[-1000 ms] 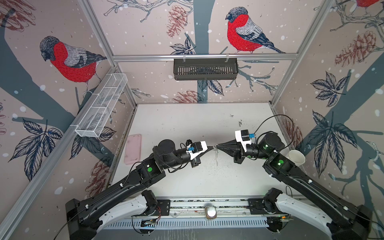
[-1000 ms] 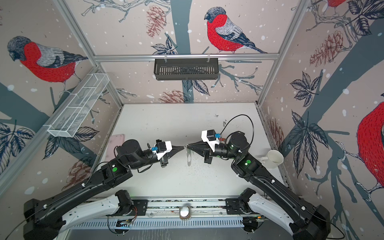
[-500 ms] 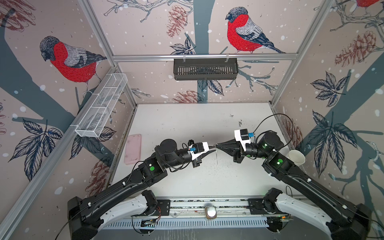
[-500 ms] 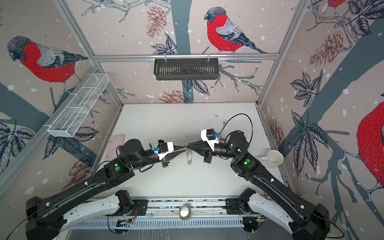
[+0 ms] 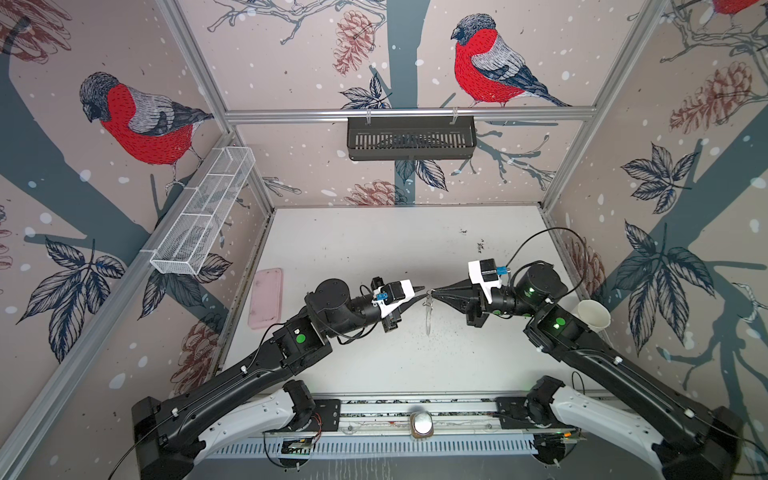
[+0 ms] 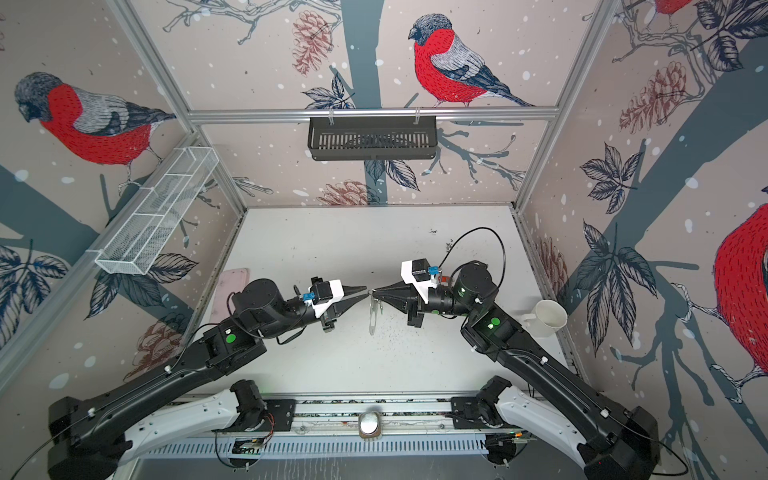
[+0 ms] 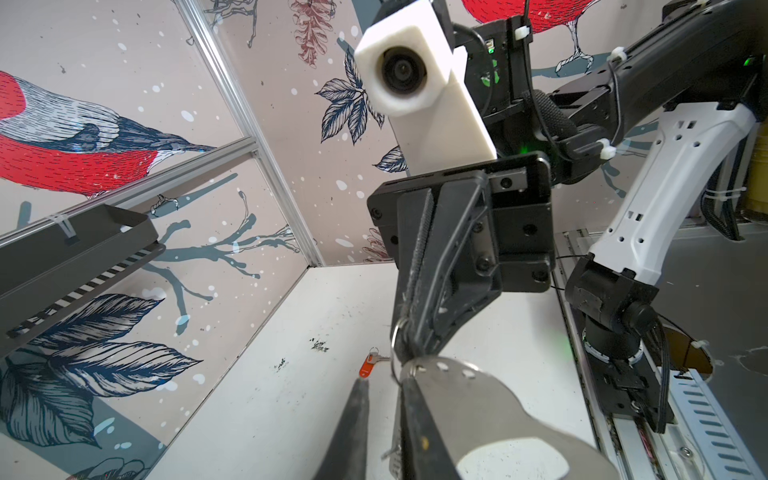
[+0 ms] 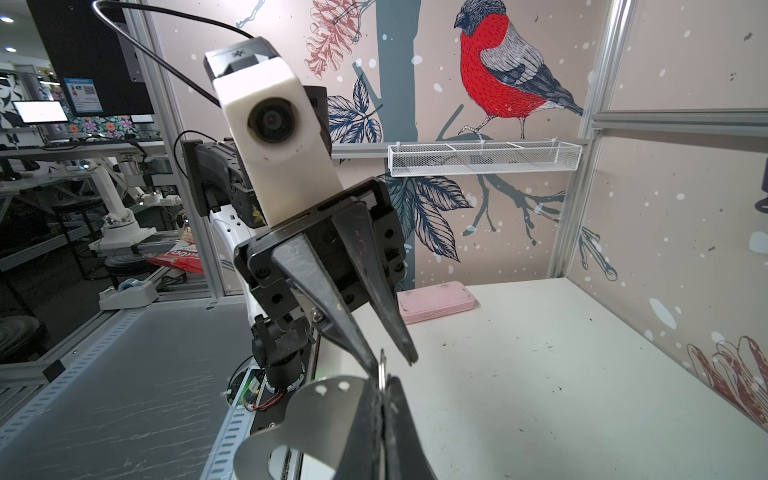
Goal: Put the keys on the keyring
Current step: 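Release the ring and move the right gripper over the red-tagged key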
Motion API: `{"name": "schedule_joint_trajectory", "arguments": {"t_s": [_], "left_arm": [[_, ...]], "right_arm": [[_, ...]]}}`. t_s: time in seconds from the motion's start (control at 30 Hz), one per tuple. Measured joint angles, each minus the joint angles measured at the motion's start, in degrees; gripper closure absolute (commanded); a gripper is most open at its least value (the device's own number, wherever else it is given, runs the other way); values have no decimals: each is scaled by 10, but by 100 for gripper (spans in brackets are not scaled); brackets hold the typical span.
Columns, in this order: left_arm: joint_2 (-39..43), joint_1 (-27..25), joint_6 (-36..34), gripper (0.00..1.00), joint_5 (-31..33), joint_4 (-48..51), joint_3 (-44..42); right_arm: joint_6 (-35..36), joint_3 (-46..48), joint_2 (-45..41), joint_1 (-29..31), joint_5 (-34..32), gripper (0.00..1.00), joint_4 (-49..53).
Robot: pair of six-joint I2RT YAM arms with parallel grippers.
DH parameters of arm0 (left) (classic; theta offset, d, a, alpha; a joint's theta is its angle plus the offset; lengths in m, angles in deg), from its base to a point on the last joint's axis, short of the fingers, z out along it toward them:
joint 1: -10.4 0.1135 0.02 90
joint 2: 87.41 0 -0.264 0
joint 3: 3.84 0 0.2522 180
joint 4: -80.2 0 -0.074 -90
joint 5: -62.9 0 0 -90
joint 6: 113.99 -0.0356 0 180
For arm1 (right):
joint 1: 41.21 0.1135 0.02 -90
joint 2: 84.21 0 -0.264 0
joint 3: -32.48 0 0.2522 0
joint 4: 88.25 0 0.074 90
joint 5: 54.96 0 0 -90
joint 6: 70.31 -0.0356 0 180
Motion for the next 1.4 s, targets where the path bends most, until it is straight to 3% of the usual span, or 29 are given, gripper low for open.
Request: {"name": "schedule_joint_trajectory", "arguments": {"t_s": [0.9, 1.1, 1.4], "left_arm": [[-13, 0, -8, 86, -1, 17, 12], [-14, 0, 4, 100, -7, 17, 14], [-18, 1, 25, 100, 8, -5, 7]], "right_arm": [[0, -13, 31, 1, 23, 100, -10], [3, -16, 38, 1, 24, 100, -18], [10, -18, 37, 1, 3, 100, -12]]}}
